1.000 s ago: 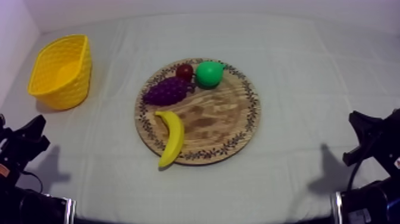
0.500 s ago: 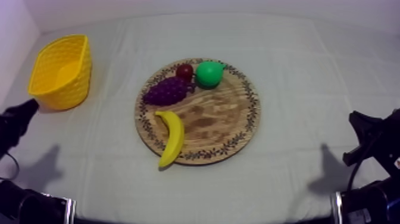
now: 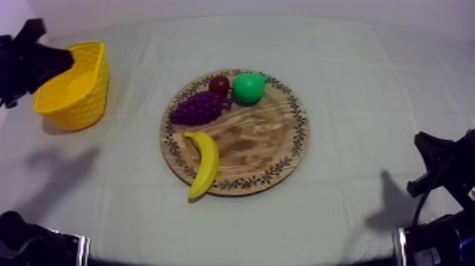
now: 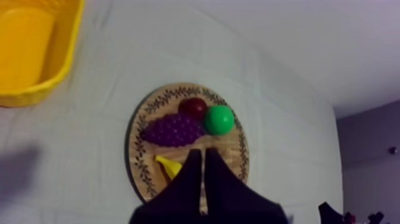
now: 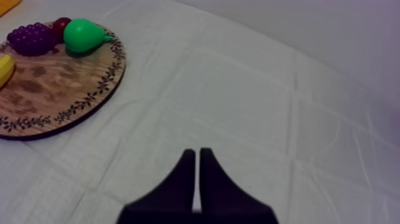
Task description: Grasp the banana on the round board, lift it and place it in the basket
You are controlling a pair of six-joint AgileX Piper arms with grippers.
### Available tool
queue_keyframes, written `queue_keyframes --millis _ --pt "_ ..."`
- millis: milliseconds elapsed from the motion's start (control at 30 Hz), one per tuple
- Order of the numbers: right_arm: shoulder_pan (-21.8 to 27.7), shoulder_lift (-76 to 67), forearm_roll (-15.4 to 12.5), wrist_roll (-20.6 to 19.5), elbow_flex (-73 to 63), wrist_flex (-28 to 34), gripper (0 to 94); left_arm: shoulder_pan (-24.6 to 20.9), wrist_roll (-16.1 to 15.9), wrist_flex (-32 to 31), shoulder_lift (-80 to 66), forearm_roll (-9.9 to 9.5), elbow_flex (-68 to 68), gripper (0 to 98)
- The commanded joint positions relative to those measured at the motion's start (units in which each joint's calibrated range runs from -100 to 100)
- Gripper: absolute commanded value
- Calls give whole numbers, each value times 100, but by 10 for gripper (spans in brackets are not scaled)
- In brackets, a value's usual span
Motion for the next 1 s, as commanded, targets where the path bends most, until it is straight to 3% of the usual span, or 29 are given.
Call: queue_keyframes --millis 0,133,300,433,600,733,800,967 --pt "0 -4 -2 2 -3 2 5 363 36 -95 828 -22 -135 3" --pt "0 -4 -2 2 -3 2 5 753 -34 -375 1236 30 -133 2" --pt "0 -4 -2 4 -3 2 5 1072 -490 -891 1454 341 411 4" --pt "0 -4 -2 5 -3 2 5 1332 -691 -1223 1550 435 849 3" --pt "0 -4 -2 2 -3 2 5 1625 -535 -1330 1670 337 989 58" --pt "0 -4 -2 1 -3 2 5 1866 -246 -1321 1761 97 910 360" --pt "0 -4 -2 0 -3 2 5 1969 -67 -1236 1808 -45 840 444" --pt "0 -4 -2 0 -3 2 5 2084 173 -1133 1883 -209 787 473"
